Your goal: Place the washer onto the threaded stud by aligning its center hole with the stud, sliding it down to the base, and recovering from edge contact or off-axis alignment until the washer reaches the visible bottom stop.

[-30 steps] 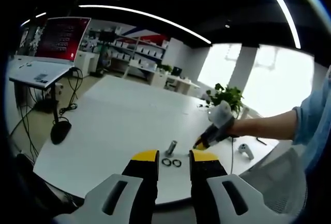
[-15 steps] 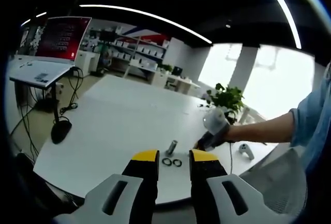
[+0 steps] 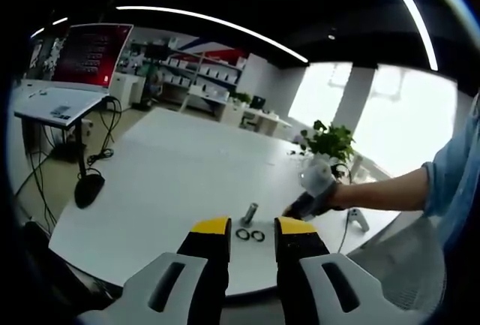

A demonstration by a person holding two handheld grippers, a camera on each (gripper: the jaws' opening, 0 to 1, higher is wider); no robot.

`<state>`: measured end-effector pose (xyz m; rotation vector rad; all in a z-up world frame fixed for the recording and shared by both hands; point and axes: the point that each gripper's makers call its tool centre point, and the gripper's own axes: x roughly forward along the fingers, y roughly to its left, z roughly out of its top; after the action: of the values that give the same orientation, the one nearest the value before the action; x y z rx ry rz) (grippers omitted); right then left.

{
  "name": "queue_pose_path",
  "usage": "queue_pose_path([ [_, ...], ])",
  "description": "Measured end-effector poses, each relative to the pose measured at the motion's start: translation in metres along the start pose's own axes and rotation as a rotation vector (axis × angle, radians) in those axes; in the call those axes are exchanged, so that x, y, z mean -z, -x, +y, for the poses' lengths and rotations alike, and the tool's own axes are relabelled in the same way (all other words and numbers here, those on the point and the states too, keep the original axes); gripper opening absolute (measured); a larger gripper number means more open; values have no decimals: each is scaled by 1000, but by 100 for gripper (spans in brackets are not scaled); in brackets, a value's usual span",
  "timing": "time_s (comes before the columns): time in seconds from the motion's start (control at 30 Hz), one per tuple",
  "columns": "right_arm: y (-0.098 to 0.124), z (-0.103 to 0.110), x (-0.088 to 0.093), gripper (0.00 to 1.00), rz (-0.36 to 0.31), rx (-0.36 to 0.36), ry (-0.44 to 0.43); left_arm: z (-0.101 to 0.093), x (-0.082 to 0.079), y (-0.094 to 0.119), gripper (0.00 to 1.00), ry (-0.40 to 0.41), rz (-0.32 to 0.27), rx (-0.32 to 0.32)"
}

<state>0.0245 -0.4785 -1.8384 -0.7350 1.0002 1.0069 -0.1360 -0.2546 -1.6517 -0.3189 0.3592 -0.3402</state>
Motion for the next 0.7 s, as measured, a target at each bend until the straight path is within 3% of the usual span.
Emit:
queue_pose_path([
  [0.5,21,2,16,20,-56,-4,-105,-1,0,0,21,-1,-2,5],
  [0.7,38,7,20,20,-125,-7,-179,-1,0,0,21,-4,2,6],
])
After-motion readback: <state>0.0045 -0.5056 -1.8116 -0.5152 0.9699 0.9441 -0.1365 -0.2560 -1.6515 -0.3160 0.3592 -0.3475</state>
